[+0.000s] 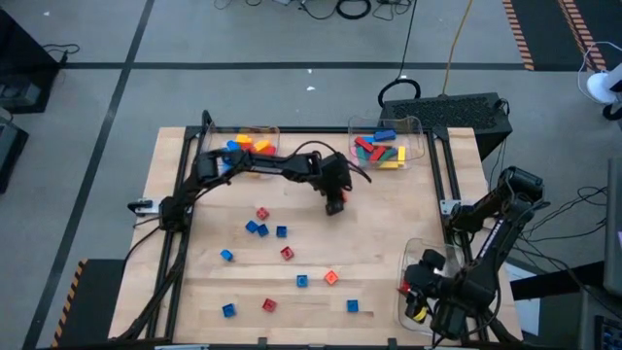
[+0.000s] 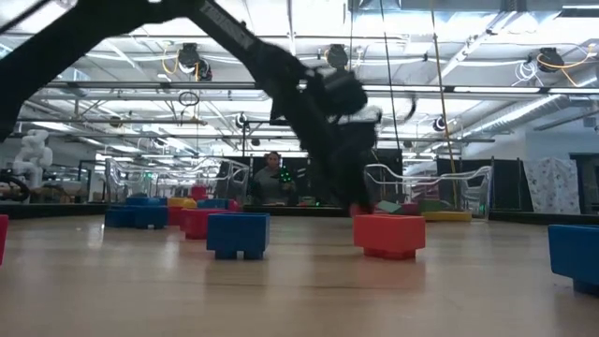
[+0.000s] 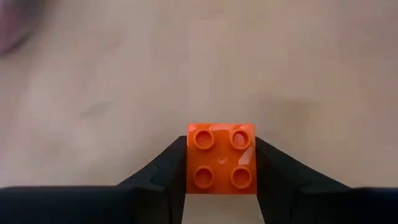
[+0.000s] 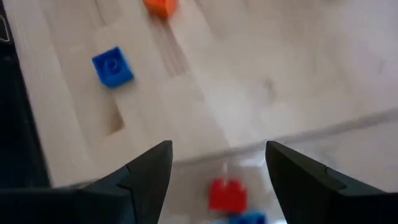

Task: Sort blocks by size
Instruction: Put the 4 stud orange game piece into the bottom transparent bin

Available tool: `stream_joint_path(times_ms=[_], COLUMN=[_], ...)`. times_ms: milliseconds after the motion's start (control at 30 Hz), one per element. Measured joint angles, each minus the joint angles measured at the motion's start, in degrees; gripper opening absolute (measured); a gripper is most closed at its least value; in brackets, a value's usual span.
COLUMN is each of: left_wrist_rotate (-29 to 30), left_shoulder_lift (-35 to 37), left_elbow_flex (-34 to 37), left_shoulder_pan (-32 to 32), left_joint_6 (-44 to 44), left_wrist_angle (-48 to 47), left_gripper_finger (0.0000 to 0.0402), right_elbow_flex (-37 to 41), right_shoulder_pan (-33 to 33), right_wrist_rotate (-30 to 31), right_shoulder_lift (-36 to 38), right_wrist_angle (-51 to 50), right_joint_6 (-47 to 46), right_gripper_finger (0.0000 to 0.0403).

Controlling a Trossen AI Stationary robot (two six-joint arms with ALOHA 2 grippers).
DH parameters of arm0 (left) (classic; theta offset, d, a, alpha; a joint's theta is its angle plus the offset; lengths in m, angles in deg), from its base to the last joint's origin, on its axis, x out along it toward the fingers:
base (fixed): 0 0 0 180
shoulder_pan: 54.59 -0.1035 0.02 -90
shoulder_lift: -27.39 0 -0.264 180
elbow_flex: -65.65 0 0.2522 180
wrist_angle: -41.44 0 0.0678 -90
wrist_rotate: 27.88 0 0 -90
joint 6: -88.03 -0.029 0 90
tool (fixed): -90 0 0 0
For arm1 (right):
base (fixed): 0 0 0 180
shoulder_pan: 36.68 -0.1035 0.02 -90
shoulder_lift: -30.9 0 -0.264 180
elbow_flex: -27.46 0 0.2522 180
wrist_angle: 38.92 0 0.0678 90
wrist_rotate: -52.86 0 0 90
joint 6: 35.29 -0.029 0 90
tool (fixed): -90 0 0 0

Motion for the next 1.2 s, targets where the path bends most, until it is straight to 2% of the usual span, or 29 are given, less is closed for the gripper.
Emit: stream_joint_path(times_ms=[233, 367, 567, 767, 1000, 1200], left_wrist_rotate=[-16.33, -21.8, -23.84, -24.02, -26.33, -27.0], left_shoulder_lift=[4.79, 5.43, 5.35, 5.38, 5.3, 5.29], left_elbow_flex=[-0.17, -0.19, -0.2, -0.2, -0.14, 0.0], left_shoulder_pan=[4.67, 8.62, 13.53, 15.89, 16.09, 16.0], left_joint_6=[-0.13, -0.22, -0.07, 1.53, 7.57, 9.09], left_wrist_angle=[1.26, 4.45, 8.01, 11.75, 17.23, 17.93], left_gripper_finger=[0.0143, 0.0143, 0.0143, 0.0143, 0.0143, 0.0143], right_elbow_flex=[0.0, 0.0, 0.0, 0.0, 0.0, 0.0], right_shoulder_pan=[5.47, 11.32, 17.35, 17.9, 17.85, 17.12], right_wrist_rotate=[10.74, 14.49, 15.91, 15.74, 16.48, 21.03], right_shoulder_lift=[-0.42, -0.42, -0.44, -0.46, -2.62, -4.71], right_wrist_angle=[0.51, 2.08, 7.25, 15.14, 18.79, 19.27], right_joint_6=[21.72, 35.49, 51.78, 64.32, 70.39, 71.01], right_gripper_finger=[0.0242, 0.0242, 0.0242, 0.0242, 0.0242, 0.0229])
